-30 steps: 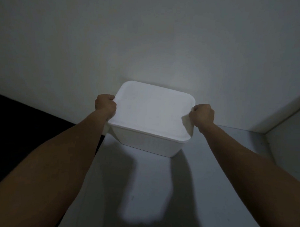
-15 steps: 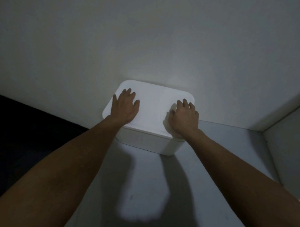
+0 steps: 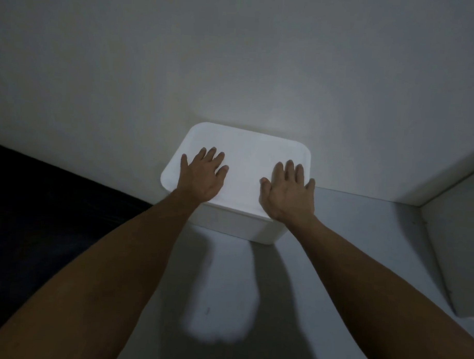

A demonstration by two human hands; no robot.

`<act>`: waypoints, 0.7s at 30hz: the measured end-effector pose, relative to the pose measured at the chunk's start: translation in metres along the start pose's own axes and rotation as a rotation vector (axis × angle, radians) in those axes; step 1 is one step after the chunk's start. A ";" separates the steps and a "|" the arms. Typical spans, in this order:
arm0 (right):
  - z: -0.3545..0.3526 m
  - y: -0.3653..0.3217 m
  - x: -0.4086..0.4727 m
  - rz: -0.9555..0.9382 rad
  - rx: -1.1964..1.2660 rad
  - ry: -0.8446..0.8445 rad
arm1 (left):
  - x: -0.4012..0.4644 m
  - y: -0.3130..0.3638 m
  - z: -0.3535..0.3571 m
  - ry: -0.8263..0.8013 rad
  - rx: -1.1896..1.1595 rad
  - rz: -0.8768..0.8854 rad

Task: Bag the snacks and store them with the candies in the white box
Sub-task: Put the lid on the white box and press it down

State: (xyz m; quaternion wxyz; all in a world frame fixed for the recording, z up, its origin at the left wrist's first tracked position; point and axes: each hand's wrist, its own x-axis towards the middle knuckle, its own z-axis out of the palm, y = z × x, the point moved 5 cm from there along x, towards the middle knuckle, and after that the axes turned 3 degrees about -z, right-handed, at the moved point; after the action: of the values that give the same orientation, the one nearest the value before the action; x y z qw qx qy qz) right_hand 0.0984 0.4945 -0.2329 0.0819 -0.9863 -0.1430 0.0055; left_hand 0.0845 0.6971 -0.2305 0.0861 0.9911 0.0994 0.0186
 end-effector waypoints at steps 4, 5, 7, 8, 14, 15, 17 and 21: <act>0.001 0.003 0.001 0.000 0.009 -0.018 | 0.017 -0.009 -0.039 0.136 -0.155 0.029; 0.002 0.003 0.002 0.000 0.009 -0.021 | 0.018 -0.015 -0.043 0.184 -0.149 0.026; 0.002 0.003 0.002 0.006 0.005 -0.026 | 0.015 -0.025 -0.035 0.211 -0.079 0.050; 0.002 0.003 0.002 0.007 0.004 -0.030 | 0.012 -0.030 -0.024 0.192 -0.096 0.056; 0.003 0.003 0.003 0.009 0.002 -0.033 | 0.020 -0.039 -0.001 0.117 -0.056 0.026; 0.003 0.003 0.003 0.017 0.001 -0.039 | 0.021 -0.040 0.000 0.113 -0.032 0.032; 0.004 0.003 0.005 0.049 0.018 -0.067 | 0.021 -0.042 0.002 0.098 0.006 0.034; 0.005 0.003 0.010 0.098 0.043 -0.088 | 0.021 -0.043 0.001 0.125 -0.011 0.032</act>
State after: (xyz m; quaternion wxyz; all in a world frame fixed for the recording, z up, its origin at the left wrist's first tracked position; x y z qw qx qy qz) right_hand 0.1084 0.4957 -0.2381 0.0963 -0.9889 -0.0978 0.0562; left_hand 0.0967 0.7424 -0.2385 0.0848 0.9890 0.0889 0.0825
